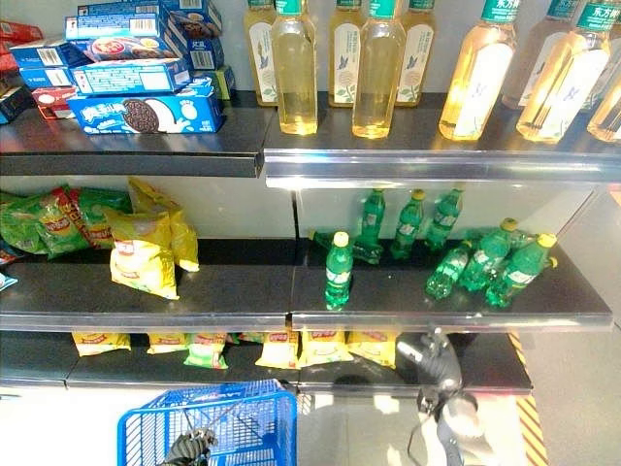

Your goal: Pick up the snacks into the basket

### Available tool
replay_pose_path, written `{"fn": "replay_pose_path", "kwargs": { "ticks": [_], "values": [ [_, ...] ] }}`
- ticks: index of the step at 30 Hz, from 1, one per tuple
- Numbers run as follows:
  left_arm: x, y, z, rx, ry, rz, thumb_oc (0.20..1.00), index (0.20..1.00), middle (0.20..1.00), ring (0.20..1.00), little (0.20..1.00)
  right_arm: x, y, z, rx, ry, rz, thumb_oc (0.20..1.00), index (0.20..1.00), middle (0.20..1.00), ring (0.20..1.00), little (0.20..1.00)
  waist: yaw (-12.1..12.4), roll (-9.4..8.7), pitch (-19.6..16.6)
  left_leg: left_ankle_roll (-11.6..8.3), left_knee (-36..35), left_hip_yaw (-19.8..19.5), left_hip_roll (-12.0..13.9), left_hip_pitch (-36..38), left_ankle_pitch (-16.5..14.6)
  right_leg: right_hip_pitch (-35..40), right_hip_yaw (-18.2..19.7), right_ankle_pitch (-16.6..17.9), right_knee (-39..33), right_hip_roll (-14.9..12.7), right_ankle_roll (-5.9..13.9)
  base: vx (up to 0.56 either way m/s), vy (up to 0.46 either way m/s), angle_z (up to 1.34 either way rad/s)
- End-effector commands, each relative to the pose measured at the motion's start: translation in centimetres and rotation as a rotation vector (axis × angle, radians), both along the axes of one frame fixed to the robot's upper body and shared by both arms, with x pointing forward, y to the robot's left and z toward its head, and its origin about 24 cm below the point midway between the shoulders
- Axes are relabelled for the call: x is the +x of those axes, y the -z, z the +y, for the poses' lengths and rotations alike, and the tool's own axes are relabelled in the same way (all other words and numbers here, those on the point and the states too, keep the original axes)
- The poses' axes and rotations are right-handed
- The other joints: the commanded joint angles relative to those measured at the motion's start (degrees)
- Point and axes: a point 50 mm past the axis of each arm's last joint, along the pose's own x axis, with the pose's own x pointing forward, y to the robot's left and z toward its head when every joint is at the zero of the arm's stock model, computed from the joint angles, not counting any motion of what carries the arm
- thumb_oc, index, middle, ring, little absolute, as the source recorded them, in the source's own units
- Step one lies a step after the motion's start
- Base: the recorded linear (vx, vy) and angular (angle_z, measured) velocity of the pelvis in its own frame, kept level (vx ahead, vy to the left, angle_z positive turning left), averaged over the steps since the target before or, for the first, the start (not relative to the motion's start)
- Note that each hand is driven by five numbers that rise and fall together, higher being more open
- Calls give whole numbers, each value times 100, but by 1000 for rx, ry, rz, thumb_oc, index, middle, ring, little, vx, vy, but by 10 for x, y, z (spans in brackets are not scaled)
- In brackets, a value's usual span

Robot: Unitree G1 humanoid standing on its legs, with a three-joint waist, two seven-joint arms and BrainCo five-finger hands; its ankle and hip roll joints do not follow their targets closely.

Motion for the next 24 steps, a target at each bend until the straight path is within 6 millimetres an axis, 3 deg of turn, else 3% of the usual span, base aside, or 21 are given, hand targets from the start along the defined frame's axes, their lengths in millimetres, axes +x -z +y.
{"fn": "replay_pose_path", "kwargs": {
  "ticks": [1,9,12,17,22,24],
  "values": [
    [59,-31,14,32,-39,-262,200,200,200,200,200,25,-37,-6,-39,32,-210,1000,1000,1000,1000,1000,43,-104,217,338,9,9,-256,3,-393,-93,-71,-241,319,-64,238,0,0,0],
    [79,-57,16,45,-4,-414,200,200,200,200,200,36,-70,-1,-127,-43,-334,1000,1000,1000,1000,1000,75,-138,266,354,9,13,-269,-13,-401,-112,-61,-223,318,-84,253,0,0,0],
    [94,-84,14,45,29,-550,200,200,200,200,200,53,-78,1,-180,-78,-331,1000,1000,1000,1000,1000,166,-187,310,369,9,4,-276,-26,-402,-139,-75,-219,350,-84,256,0,0,0],
    [104,-107,12,36,62,-664,200,200,200,200,200,68,-74,0,-206,-82,-280,1000,1000,1000,1000,1000,283,-244,344,368,9,-37,-262,-40,-398,-130,-121,-212,347,-90,258,0,0,0],
    [111,-136,9,32,103,-786,200,200,200,200,200,84,-86,-2,-229,-99,-291,1000,1000,1000,1000,1000,396,-304,437,362,14,-122,-258,-148,-368,-199,-183,-222,382,-79,242,-15,-4,3],
    [114,-150,3,7,126,-850,200,200,200,200,200,101,-100,0,-254,-116,-312,1000,1000,1000,1000,1000,530,-358,525,368,25,-207,-261,-272,-335,-316,-265,-228,478,-78,238,-59,-12,12]
  ]
}}
